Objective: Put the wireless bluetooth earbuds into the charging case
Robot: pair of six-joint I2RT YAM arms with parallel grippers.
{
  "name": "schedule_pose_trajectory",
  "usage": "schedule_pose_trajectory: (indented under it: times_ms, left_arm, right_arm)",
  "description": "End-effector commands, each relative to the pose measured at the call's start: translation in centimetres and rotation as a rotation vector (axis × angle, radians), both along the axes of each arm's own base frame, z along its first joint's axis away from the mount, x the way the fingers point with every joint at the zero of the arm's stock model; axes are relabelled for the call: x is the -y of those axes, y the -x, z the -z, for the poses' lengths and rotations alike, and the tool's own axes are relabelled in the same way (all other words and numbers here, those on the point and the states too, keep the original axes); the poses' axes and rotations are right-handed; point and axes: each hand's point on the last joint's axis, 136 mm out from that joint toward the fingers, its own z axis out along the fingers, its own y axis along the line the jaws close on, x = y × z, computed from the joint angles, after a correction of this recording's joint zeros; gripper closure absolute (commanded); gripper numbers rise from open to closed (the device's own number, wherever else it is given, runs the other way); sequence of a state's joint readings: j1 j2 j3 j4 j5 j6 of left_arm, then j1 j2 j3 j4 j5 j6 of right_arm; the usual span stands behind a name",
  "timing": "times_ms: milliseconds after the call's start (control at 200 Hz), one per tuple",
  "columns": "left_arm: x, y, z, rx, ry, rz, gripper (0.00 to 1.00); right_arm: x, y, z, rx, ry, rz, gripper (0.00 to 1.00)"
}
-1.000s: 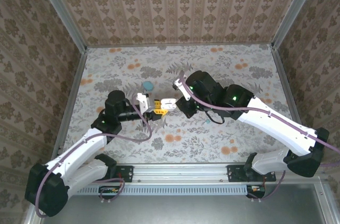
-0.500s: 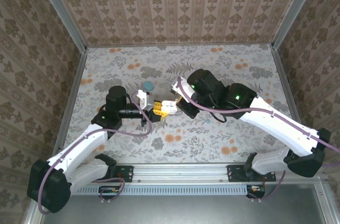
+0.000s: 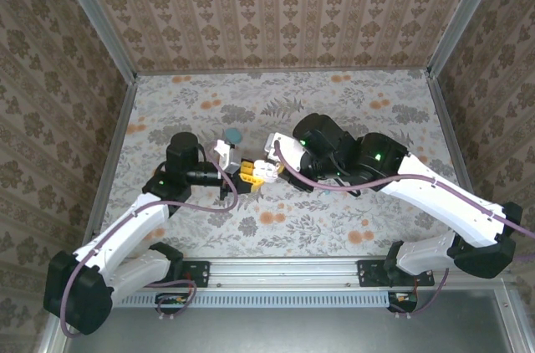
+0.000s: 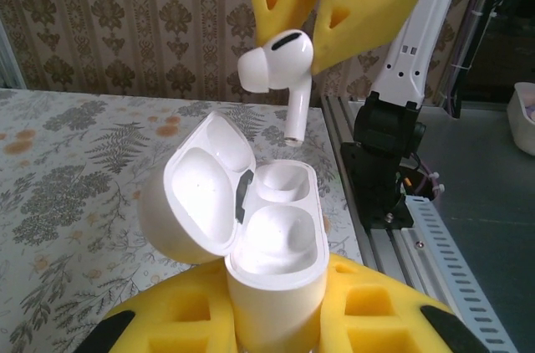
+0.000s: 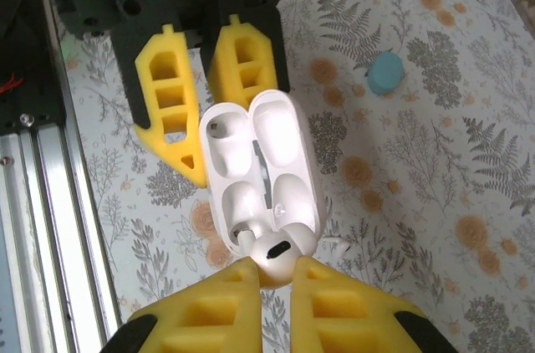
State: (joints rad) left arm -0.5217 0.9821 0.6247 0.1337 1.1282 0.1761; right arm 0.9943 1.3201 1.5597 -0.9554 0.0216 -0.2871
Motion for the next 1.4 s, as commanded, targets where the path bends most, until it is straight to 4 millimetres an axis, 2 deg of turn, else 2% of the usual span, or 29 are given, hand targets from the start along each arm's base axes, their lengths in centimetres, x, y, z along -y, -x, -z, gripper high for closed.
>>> schedule_pose_trajectory:
  times_ms: [0, 265, 580, 965, 1395]
  left_arm:
    - [-0.1, 0.5, -1.3, 0.008, 0.017, 0.041, 1.00]
    - [-0.2, 0.9, -1.2, -0.007, 0.010, 0.061, 1.00]
    - [-0.2, 1.1, -1.1, -0.022, 0.008, 0.079, 1.00]
    - [-0.2, 1.2, -1.2, -0.016, 0.011, 0.080, 1.00]
    - [-0.1, 1.7, -1.3, -0.026, 0.013, 0.105, 1.00]
  right_arm:
    - [0.7, 0.3, -0.3, 0.048, 0.062, -0.043, 0.87]
    - [0.5, -0.2, -0.2, 0.102, 0.107, -0.060, 0.87]
    - [-0.1, 0.1, 0.0, 0.143, 0.136, -0.111, 0.87]
    - [0.0, 1.0, 1.3, 0.167, 0.223, -0.217, 0.86]
    - [-0.2, 1.2, 3.0, 0.174, 0.266, -0.271, 0.86]
